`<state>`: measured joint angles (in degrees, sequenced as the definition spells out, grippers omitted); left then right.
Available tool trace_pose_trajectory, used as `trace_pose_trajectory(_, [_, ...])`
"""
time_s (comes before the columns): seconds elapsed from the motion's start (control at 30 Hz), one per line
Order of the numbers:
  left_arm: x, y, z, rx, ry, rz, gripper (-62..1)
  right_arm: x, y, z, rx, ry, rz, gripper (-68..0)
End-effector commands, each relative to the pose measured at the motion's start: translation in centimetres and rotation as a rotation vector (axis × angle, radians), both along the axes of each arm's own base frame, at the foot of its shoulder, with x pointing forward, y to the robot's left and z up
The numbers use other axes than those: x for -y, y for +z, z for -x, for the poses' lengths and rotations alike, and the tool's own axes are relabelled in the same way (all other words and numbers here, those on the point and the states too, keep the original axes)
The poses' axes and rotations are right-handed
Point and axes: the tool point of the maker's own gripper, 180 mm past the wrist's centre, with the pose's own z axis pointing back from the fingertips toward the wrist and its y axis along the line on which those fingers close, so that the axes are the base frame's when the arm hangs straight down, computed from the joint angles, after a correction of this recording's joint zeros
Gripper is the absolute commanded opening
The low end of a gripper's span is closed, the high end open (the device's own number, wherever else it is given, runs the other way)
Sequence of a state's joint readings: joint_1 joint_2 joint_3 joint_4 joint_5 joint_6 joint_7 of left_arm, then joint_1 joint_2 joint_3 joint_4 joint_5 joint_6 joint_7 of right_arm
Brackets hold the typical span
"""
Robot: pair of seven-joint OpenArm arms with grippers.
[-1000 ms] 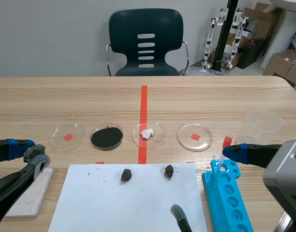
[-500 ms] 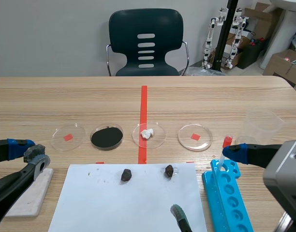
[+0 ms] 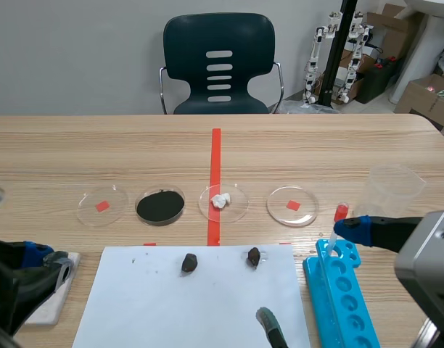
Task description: Rub the mineral on the streak plate
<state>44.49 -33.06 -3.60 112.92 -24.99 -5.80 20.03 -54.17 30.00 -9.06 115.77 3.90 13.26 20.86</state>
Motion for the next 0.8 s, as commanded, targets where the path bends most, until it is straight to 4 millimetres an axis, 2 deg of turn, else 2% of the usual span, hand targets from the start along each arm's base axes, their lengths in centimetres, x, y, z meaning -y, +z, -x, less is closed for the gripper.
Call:
trace_pose_trajectory(0.0, [0.1, 0.4, -1.1, -0.001, 0.034, 0.023, -50.9, -0.1, 1.1, -0.4, 0.032, -0.004, -0.021, 0.4])
trace_pose_trajectory(0.27, [-3.4, -1.8, -4.1, -0.184, 0.291, 0.012, -50.9, -0.1, 1.0, -0.4, 0.031, -0.004, -0.021, 0.4])
trace_pose_trajectory(0.53, [-5.7, -4.3, -6.8, -0.359, 0.401, -0.008, -50.9, -0.1, 1.1, -0.4, 0.032, -0.004, -0.021, 0.4])
trace_pose_trajectory(0.63, [-6.2, -4.9, -7.8, -0.389, 0.432, -0.011, -50.9, -0.1, 1.1, -0.4, 0.032, -0.004, -0.021, 0.4])
trace_pose_trajectory(0.77, [-5.8, -6.1, -8.7, -0.448, 0.437, -0.029, -50.9, -0.1, 1.0, -0.4, 0.031, -0.004, -0.021, 0.4])
